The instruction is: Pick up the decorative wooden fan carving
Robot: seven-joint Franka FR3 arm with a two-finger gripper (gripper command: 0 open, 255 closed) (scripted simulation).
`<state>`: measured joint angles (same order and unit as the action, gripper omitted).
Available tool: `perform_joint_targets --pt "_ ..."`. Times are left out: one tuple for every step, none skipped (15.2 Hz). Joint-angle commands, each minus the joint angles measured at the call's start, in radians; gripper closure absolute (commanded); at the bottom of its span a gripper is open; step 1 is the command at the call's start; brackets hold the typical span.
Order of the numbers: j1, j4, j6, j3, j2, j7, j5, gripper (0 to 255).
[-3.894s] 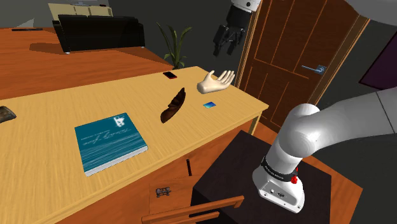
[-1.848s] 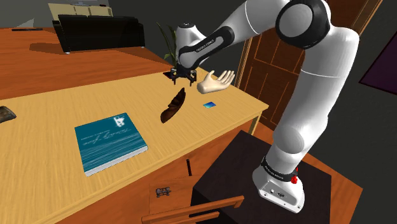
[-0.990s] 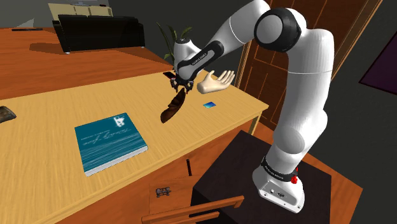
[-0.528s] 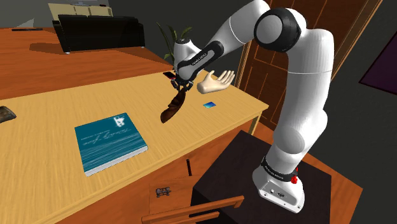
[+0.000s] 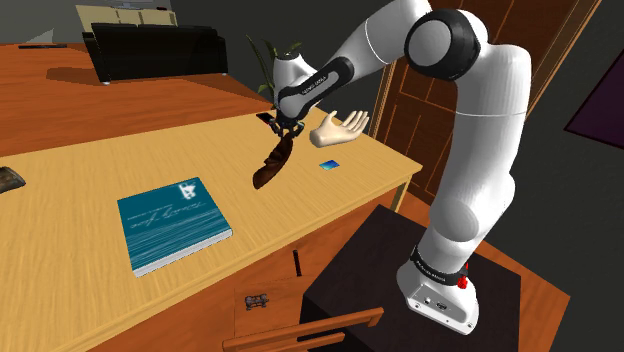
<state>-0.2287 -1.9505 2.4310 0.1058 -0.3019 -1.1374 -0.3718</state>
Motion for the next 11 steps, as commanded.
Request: perform_joint_targets --pt "0.000 0.007 -0.023 0.004 0.019 0.009 0.010 255" --pt "-0.001 0.011 -0.034 0.006 0.026 0.014 0.014 255" --pt "-0.002 0.016 -0.045 0.008 0.032 0.019 0.019 255" --pt "-0.002 0.021 -0.056 0.009 0.039 0.024 0.023 255" --pt "-0.003 0.026 -0.067 0.010 0.046 0.028 0.027 255" --pt "-0.004 0.031 -0.078 0.012 0.052 0.033 0.031 255" --pt "-0.004 0.036 -0.089 0.013 0.058 0.038 0.036 255" --pt "-0.004 0.042 -0.100 0.014 0.064 0.042 0.040 255" --pt "-0.005 0.048 -0.111 0.015 0.070 0.047 0.044 255" --pt "-0.005 0.048 -0.113 0.015 0.071 0.047 0.044 255" --pt "-0.005 0.049 -0.113 0.015 0.071 0.047 0.044 255"
